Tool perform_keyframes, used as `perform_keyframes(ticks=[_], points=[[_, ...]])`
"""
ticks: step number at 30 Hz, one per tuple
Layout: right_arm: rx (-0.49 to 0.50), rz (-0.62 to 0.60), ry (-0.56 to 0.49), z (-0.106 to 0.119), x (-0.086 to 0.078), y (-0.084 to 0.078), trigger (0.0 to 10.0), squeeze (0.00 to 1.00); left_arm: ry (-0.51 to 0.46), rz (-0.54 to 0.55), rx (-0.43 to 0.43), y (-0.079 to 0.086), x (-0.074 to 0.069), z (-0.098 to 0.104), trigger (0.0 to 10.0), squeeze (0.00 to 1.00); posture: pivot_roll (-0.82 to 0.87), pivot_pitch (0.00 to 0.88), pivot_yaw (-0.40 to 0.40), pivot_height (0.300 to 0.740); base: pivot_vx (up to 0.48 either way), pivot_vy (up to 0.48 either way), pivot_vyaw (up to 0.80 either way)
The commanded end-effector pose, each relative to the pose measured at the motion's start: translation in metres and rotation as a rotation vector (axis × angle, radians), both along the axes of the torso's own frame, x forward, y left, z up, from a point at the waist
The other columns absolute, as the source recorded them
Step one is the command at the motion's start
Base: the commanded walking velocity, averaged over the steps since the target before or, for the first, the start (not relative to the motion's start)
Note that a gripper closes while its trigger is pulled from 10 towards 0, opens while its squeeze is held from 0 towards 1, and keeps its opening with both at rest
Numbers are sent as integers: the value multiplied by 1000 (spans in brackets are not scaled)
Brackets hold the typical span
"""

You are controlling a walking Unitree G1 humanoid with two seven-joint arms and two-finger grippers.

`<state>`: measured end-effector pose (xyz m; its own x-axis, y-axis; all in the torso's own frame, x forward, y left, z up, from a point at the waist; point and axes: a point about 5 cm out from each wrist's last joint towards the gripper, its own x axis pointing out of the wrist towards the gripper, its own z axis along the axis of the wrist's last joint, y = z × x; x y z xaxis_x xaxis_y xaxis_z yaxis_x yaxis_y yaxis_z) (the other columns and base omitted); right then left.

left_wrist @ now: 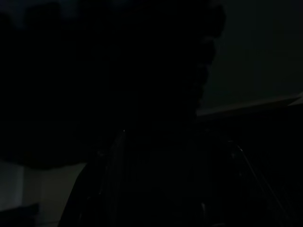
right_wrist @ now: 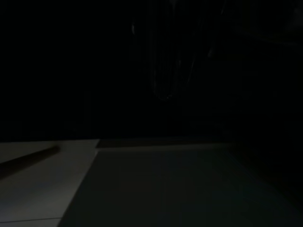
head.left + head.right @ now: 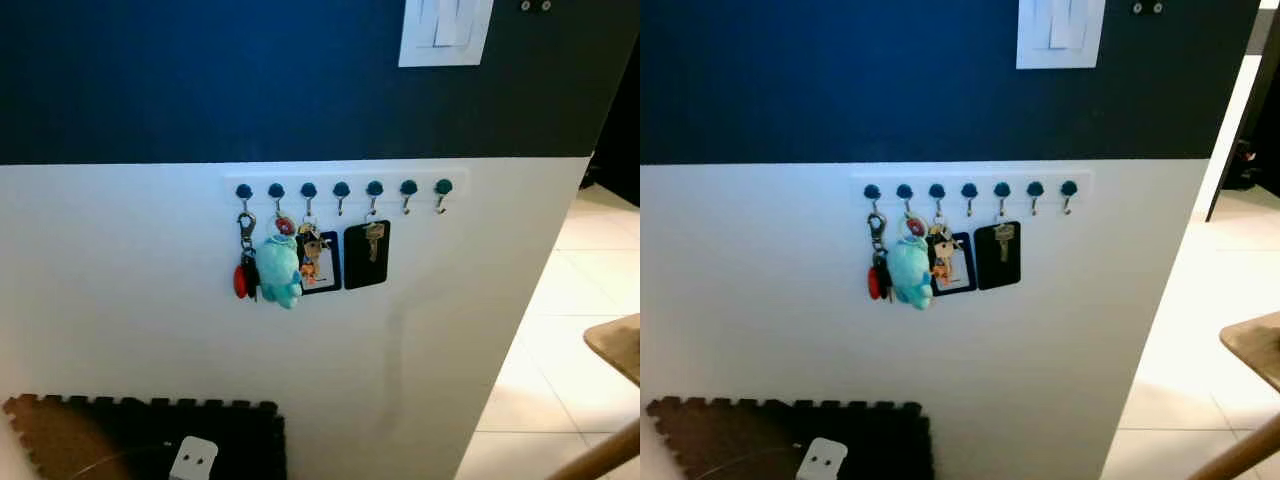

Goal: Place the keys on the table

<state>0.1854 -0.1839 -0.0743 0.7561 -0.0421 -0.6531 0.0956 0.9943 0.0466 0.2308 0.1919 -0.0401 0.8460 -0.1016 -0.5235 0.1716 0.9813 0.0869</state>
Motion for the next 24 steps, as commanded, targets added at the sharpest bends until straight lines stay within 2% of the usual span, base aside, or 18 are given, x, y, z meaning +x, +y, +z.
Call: perform_keyframes(ticks=[1, 15, 24], points=[[0, -15, 9, -1, -2, -3, 10000, 0, 28, 6, 5, 2, -4, -4, 10000, 0, 62, 25, 29, 740, 0, 0, 0], [2, -12, 10, -1, -1, -2, 10000, 0, 46, 21, 0, 3, -5, -5, 10000, 0, 64, 26, 28, 740, 0, 0, 0], [1, -13, 9, -1, -1, -3, 10000, 0, 47, 16, -11, 2, -5, -5, 10000, 0, 65, 27, 28, 740, 0, 348, 0]])
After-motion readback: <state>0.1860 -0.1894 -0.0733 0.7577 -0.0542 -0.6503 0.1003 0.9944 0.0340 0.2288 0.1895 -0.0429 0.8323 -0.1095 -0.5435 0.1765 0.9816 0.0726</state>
